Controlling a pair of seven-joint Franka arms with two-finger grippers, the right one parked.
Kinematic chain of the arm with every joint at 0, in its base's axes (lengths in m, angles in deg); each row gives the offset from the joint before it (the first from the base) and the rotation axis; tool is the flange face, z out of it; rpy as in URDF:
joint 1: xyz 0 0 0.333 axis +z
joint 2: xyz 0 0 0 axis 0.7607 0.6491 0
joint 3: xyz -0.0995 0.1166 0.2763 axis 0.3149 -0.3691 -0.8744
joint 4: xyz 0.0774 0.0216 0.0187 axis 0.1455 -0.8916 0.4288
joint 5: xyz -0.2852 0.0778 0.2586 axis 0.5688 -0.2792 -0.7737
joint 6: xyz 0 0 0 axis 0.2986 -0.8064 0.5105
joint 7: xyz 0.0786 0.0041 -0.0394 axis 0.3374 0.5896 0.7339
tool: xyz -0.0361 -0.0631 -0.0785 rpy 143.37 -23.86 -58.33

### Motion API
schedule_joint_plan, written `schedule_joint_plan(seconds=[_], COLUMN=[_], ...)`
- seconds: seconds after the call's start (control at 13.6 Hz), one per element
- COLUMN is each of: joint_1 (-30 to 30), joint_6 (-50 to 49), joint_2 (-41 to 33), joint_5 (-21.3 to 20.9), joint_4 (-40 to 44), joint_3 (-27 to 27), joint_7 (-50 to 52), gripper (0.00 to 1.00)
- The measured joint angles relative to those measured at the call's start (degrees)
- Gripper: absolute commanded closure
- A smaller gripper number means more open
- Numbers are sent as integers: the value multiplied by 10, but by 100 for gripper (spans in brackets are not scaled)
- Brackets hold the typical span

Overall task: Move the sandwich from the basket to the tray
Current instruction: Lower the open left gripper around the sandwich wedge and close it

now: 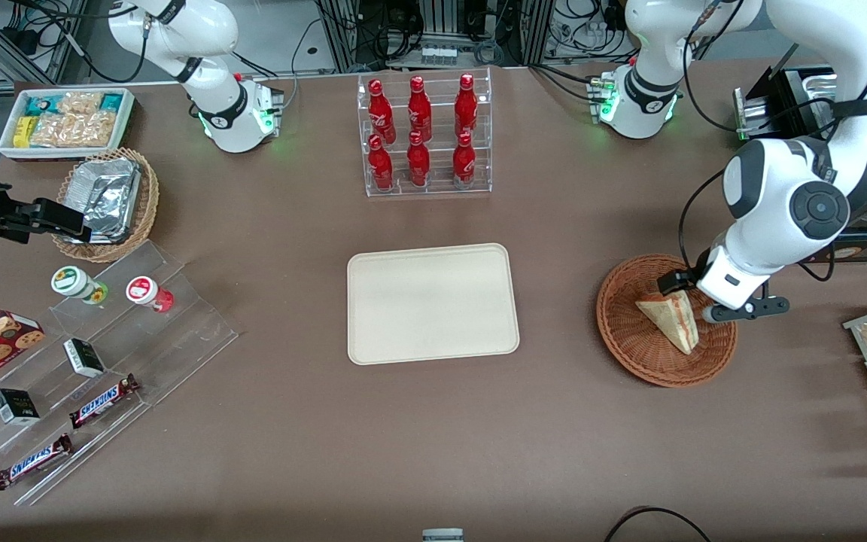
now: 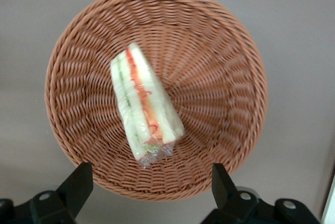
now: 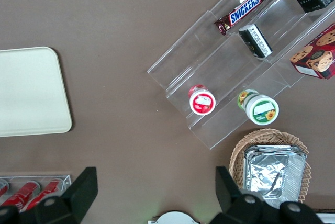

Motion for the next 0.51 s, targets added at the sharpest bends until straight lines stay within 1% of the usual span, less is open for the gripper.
schedule_joint_plan(seconds=[0.22, 0.29, 0.51], joint_1=[7, 7, 7], joint_6=[26, 38, 59], joint_2=[19, 26, 45], joint_5=[2, 2, 3], joint_4=[-2, -2, -3], joint_3=[0, 0, 0], joint_7=[143, 175, 210], gripper=[0, 0, 0])
